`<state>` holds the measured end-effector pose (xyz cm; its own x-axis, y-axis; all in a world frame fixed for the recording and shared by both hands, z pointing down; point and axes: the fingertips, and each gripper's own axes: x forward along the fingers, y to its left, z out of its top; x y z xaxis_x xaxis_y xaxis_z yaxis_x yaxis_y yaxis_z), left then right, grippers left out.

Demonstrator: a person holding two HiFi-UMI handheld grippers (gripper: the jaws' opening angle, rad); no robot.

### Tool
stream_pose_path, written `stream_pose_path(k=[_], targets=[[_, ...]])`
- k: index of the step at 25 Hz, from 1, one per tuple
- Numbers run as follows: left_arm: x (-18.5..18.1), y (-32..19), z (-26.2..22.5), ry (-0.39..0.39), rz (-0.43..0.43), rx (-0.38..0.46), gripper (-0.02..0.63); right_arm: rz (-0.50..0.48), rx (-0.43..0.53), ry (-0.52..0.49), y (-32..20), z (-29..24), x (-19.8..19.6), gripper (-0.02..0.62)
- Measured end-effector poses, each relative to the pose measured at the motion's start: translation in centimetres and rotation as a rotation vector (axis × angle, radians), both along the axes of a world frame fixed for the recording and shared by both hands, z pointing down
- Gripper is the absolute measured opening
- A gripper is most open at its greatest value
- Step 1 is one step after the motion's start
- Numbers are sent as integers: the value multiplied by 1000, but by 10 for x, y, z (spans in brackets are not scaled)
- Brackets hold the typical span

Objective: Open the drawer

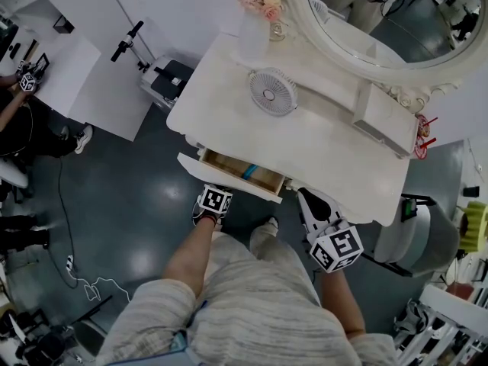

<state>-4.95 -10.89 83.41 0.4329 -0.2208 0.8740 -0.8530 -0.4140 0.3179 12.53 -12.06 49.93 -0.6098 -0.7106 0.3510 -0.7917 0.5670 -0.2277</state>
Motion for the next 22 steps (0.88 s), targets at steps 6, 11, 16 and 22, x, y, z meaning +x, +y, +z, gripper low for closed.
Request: stream_pose_path(k=[6, 11, 16, 22], targets=[[-8, 24, 0, -5, 10, -14, 152, -17, 9, 0, 5, -3, -3, 11], [-16, 44, 0, -6, 7, -32, 152, -37, 14, 0, 8, -5, -8, 11], [-25, 63, 2, -15, 15, -52, 152, -44, 19, -3, 9, -6, -11, 11], [-29, 79, 2, -8, 37, -70, 152, -53, 25, -1, 9, -7, -13, 11]])
